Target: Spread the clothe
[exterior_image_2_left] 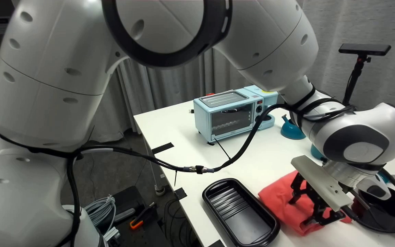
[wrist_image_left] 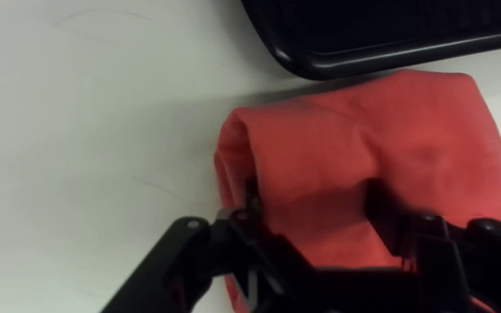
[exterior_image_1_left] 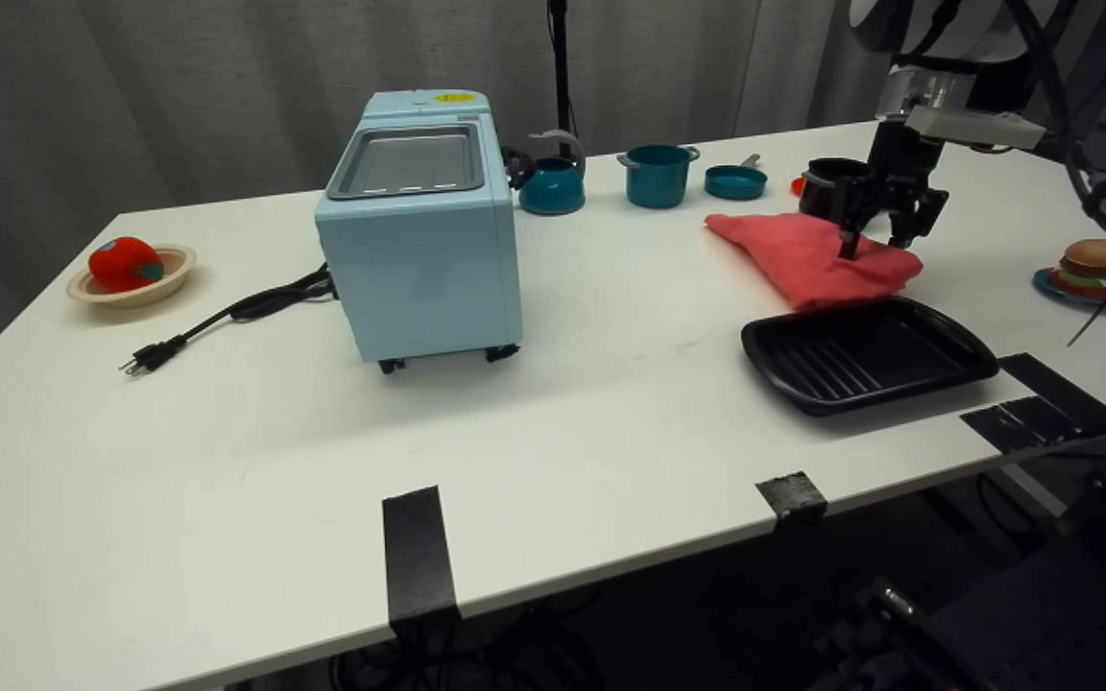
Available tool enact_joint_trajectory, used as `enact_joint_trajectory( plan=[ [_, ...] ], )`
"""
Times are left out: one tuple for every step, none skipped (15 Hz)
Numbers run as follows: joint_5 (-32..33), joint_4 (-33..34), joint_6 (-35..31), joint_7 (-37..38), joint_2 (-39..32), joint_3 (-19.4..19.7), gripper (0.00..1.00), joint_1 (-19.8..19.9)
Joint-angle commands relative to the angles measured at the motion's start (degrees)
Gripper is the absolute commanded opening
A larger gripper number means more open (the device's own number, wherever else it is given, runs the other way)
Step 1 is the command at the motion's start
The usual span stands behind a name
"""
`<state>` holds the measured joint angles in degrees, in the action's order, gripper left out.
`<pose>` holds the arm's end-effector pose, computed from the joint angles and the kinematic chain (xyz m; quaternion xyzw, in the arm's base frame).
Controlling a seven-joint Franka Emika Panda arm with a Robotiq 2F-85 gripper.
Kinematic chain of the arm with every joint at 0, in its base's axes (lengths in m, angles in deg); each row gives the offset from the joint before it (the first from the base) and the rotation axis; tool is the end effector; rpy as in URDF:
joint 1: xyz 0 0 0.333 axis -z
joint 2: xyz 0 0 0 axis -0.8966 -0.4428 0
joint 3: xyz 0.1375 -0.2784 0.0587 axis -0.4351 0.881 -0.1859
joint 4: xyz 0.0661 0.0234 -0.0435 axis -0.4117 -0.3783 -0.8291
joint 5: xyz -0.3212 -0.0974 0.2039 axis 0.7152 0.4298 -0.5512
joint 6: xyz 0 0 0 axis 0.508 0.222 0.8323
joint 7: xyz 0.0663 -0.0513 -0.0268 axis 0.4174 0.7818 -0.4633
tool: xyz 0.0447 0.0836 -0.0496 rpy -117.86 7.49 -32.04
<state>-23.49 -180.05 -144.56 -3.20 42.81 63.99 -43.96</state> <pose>0.5717 -0.2631 0.1900 -0.9726 0.1593 0.1302 0.1083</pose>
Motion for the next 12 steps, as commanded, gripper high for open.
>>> enact_joint_trajectory(
  plan=[
    [-1.3,1.35,1.85,-0.4,-0.09,-0.96,0.35,1.03],
    [-1.18,1.03,1.73,-0.38,0.42,-0.95,0.26,0.91],
    [-1.01,0.82,1.52,-0.21,0.84,-0.89,0.19,0.76],
    [-0.71,0.31,1.25,0.13,1.69,-0.75,0.11,0.45],
    [-0.27,-0.15,0.99,0.39,2.61,-0.57,0.04,0.11],
    [0.43,-0.63,0.84,0.85,3.69,-0.27,0.01,-0.4],
    [1.19,-1.29,0.38,1.14,5.0,-0.03,0.0,-0.99],
    [2.33,-2.14,-0.45,1.5,6.59,0.23,0.0,-1.85],
    [3.31,-2.69,-1.12,1.7,7.91,0.31,0.0,-2.55],
    [4.56,-3.54,-2.33,1.87,9.62,0.24,0.01,-3.57],
    [5.68,-4.26,-3.73,1.8,10.99,0.09,0.01,-4.42],
    [7.1,-4.98,-5.33,1.87,12.36,-0.12,0.01,-5.61]
  ],
)
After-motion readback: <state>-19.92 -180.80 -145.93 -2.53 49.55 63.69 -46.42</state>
